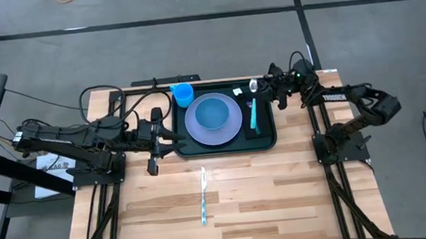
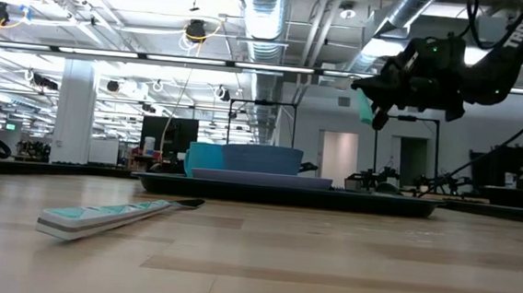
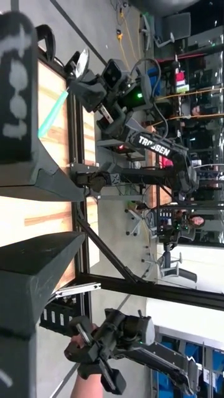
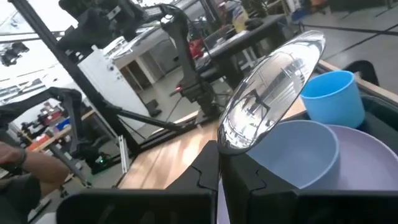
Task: Set up tray
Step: Put the spoon on top of the table napkin to the left of the table fork on the tray
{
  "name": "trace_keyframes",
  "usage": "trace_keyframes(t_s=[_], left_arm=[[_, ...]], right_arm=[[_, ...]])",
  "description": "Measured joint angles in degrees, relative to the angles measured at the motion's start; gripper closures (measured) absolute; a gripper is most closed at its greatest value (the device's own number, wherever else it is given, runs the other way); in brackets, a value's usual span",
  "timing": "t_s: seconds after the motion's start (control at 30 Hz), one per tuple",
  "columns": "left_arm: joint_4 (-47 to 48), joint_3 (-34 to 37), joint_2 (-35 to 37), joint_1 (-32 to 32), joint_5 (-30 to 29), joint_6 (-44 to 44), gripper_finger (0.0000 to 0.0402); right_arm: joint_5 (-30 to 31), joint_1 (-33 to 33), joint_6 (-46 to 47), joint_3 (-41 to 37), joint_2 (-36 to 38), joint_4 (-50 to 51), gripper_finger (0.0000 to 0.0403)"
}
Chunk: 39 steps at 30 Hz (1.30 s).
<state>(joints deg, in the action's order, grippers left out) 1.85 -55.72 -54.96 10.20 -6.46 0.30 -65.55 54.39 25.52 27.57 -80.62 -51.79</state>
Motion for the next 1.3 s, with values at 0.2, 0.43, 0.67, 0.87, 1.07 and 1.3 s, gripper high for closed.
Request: trace_keyframes(t_s=[0.2, 0.43, 0.67, 0.87, 1.07, 1.3], left_arm=[[0.02, 0.0, 0.0, 0.0, -0.43, -0.02, 0.0324], [0.79, 0.0, 0.73, 0.0, -1.95, -0.07, 0.0324], [1.97, -0.02, 1.03, 0.0, -1.95, 0.0, 0.0324], [2.26, -0.02, 1.03, 0.0, -1.97, 0.0, 0.0324], [2.23, -0.02, 1.03, 0.0, -1.97, -0.09, 0.0324], [3.03, -0.02, 1.03, 0.0, -1.97, -0.39, 0.0324]], right_arm=[[1.65, 0.83, 3.99, 0.0, 1.49, -0.11, 0.0403], [4.19, 2.07, 10.44, 0.0, 2.72, 0.3, 0.0403], [6.57, 1.54, 7.94, 0.0, 2.63, 11.18, 0.0403], [14.51, -1.43, 1.99, 0.0, 2.62, 23.87, 0.0403], [21.43, -3.31, 1.4, 0.01, 2.62, 30.52, 0.0403], [34.23, -7.75, -3.72, 6.67, 2.61, 51.47, 0.0403]])
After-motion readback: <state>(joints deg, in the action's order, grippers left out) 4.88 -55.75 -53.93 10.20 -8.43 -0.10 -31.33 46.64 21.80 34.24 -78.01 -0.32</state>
